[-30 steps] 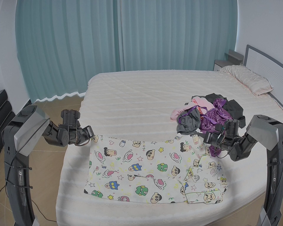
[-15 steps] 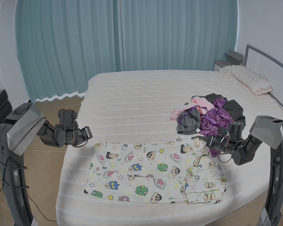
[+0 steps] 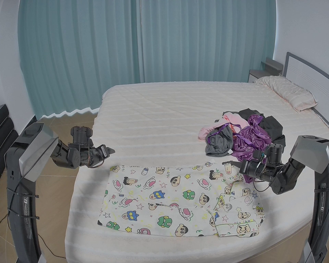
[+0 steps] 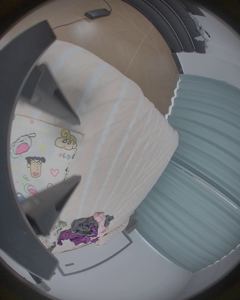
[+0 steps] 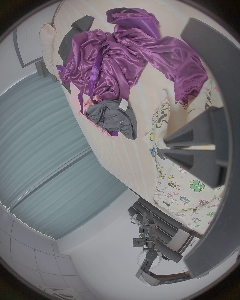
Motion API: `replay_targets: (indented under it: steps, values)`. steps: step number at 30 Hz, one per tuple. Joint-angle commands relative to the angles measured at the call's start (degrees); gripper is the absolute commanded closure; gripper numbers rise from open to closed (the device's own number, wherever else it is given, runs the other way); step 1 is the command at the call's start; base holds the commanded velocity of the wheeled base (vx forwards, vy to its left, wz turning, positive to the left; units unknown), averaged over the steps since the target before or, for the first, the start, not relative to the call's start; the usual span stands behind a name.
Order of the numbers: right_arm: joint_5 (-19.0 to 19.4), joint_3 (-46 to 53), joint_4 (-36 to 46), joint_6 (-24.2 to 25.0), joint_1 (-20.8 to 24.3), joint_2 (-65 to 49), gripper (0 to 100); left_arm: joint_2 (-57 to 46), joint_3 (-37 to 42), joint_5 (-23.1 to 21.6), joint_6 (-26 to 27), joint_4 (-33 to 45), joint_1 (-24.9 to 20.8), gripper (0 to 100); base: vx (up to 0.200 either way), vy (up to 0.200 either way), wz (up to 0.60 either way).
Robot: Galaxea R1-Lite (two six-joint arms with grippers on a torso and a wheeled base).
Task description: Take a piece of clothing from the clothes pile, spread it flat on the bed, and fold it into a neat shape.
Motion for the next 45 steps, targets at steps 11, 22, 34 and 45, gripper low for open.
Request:
replay_targets:
  steps: [11,22,34,45]
  values:
    - [-0.28,0.53,-0.20,0.12,1.62,0.00,100,12.73,-15.29,-0.78,-2.36,8.83,-2.33,0,0.000,0.000,0.00]
    - [-0.19,0.44,-0.20,0.12,1.18,0.27,100,15.10,-17.04,-0.34,-2.80,9.09,-4.53,0,0.000,0.000,0.00]
    - [-0.19,0.53,-0.29,0.21,1.18,0.44,100,13.79,-16.60,0.10,-2.80,11.02,-3.74,100,0.000,0.000,0.00]
    - [-1.07,1.49,-3.80,0.47,0.30,0.00,100,7.90,-12.47,0.01,-2.97,10.41,-2.07,100,0.000,0.000,0.00]
